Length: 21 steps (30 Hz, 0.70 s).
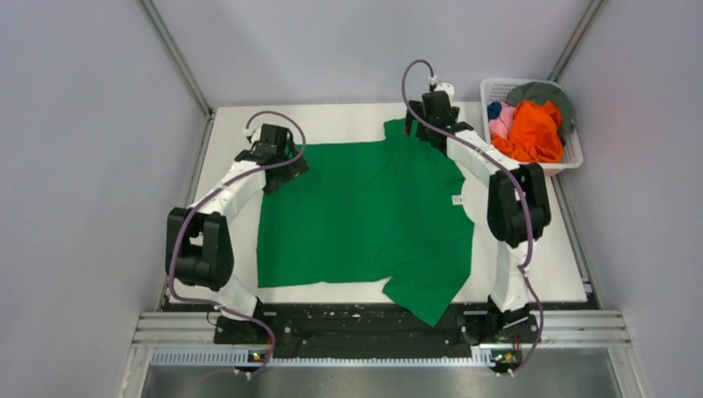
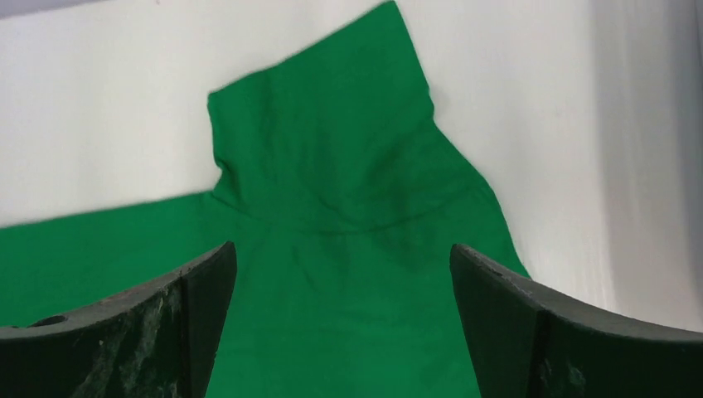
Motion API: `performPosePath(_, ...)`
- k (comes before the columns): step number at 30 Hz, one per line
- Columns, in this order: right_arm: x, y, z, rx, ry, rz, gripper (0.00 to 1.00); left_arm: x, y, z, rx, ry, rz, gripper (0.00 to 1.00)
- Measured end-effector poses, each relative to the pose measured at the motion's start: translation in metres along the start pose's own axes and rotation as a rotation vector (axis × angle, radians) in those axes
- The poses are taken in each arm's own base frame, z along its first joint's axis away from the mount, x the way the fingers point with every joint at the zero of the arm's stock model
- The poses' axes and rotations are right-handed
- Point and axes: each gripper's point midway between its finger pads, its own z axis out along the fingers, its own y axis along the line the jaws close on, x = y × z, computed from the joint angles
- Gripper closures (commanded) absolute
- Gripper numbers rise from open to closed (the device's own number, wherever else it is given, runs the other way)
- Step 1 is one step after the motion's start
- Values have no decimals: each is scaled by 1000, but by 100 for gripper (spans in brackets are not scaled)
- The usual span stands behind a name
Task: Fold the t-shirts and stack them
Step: Flatten out the tshirt
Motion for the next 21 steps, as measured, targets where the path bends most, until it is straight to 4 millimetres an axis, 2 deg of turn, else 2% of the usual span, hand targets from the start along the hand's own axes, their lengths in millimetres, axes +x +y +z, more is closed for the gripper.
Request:
performPosePath(2,10,-6,-13,7,22,11,3,-27,-8,4,-30,-54,-2,1)
performPosePath(5,36,-13,-12,24,78,17,3,-49,-17,28,-69,-69,2,1)
performPosePath(8,70,-22,-3,59,166,4,3,-50,-15,67,-121,-20,3,1)
performPosePath(11,96,-31,5,95,231,-7,3,-38,-2,103,-175,52,2,1)
performPosePath(12,102,-34,7,106,246,-7,3,-38,2,110,-197,67,5,1)
performPosePath(13,108,-36,9,116,260,-5,3,-44,-4,111,-173,67,-6,1)
performPosePath(15,112,-41,13,135,270,-4,3,-56,-11,117,-149,58,-24,1)
performPosePath(21,95,-44,35,146,253,35,4,-82,-17,138,-127,66,-64,1)
